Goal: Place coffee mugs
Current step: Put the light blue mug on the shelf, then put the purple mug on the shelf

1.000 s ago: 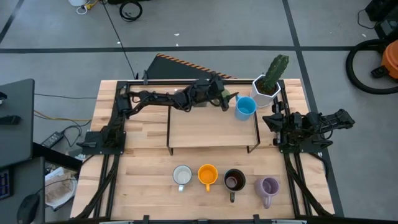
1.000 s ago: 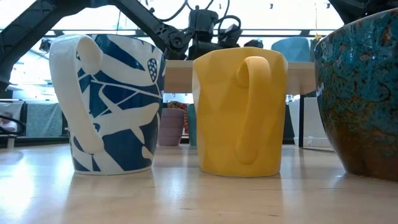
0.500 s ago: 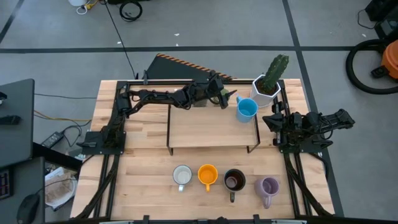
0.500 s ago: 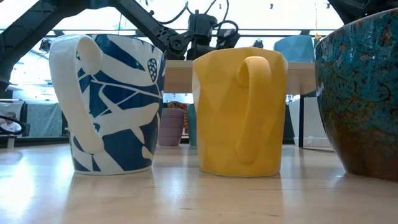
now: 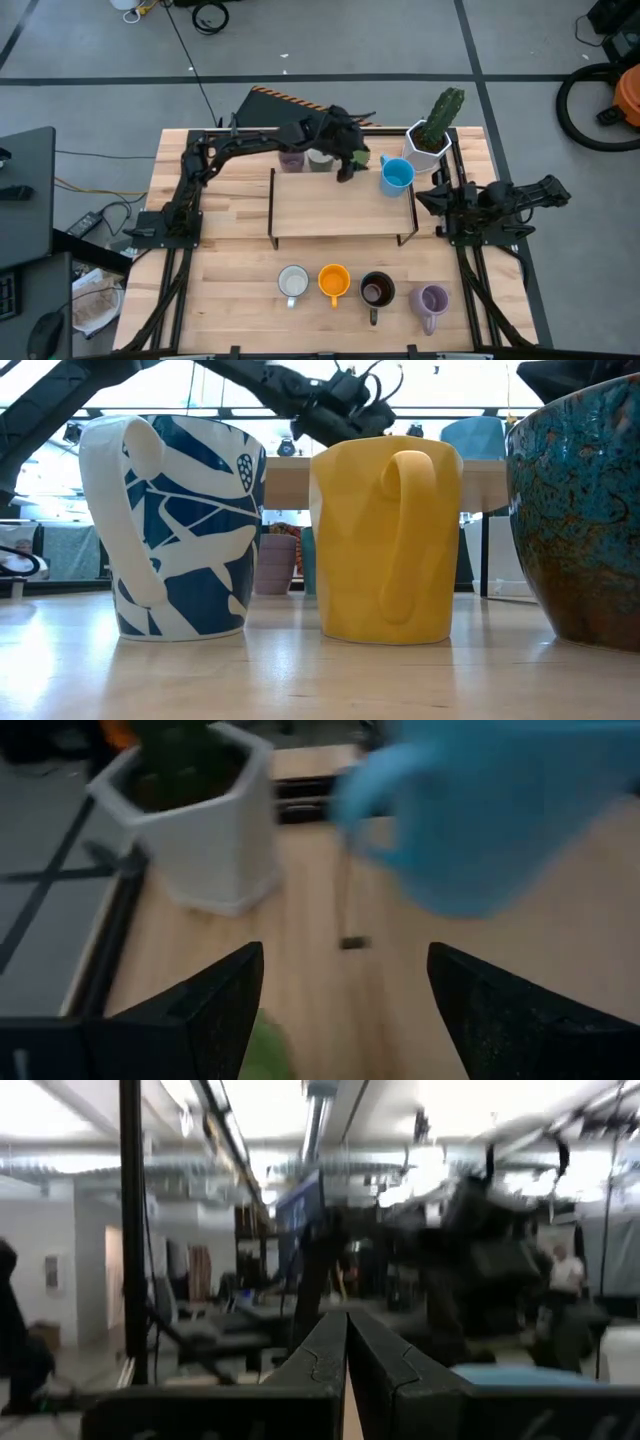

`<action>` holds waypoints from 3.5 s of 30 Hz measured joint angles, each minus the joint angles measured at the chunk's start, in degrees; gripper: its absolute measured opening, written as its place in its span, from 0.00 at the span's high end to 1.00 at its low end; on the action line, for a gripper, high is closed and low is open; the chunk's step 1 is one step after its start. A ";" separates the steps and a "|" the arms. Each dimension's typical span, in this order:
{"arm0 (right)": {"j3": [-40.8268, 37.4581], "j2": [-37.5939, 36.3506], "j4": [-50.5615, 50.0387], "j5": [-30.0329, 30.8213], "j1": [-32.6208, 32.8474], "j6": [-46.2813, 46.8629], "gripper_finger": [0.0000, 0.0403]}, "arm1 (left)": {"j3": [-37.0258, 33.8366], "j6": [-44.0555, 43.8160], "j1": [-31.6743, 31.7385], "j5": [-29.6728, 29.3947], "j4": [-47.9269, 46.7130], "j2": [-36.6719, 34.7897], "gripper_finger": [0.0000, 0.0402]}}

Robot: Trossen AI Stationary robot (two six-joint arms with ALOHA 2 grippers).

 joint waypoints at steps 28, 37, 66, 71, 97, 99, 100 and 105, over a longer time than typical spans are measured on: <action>10.65 28.90 -7.91 9.77 -0.02 2.63 0.96 | 0.18 -0.58 -2.47 -12.78 8.02 -0.51 0.28; 10.81 30.53 -6.72 14.12 -1.54 2.63 0.96 | 0.18 -0.58 -2.38 -14.11 11.07 -0.41 0.28; 10.79 29.51 -4.03 8.68 -3.66 1.25 0.96 | 0.12 -0.19 0.12 -13.97 5.17 -3.72 0.28; 10.79 27.60 -3.55 7.32 -1.59 -1.33 0.96 | 0.20 -0.01 2.85 -10.25 -8.48 -6.71 0.28; 10.79 26.88 -1.04 -2.24 5.20 -8.00 0.96 | 0.16 3.88 6.76 -16.66 -39.18 -7.18 0.28; 10.79 26.88 -1.03 -2.04 5.20 -8.00 0.96 | 0.18 3.72 6.93 -17.59 -41.20 -7.18 0.28; 10.79 26.88 -1.04 -1.70 5.22 -7.97 0.96 | 0.18 3.46 7.09 -17.79 -42.50 -7.18 0.28; 10.79 26.86 -2.06 1.78 5.49 -7.56 0.96 | 0.18 1.99 7.26 -17.89 -47.31 -7.18 0.28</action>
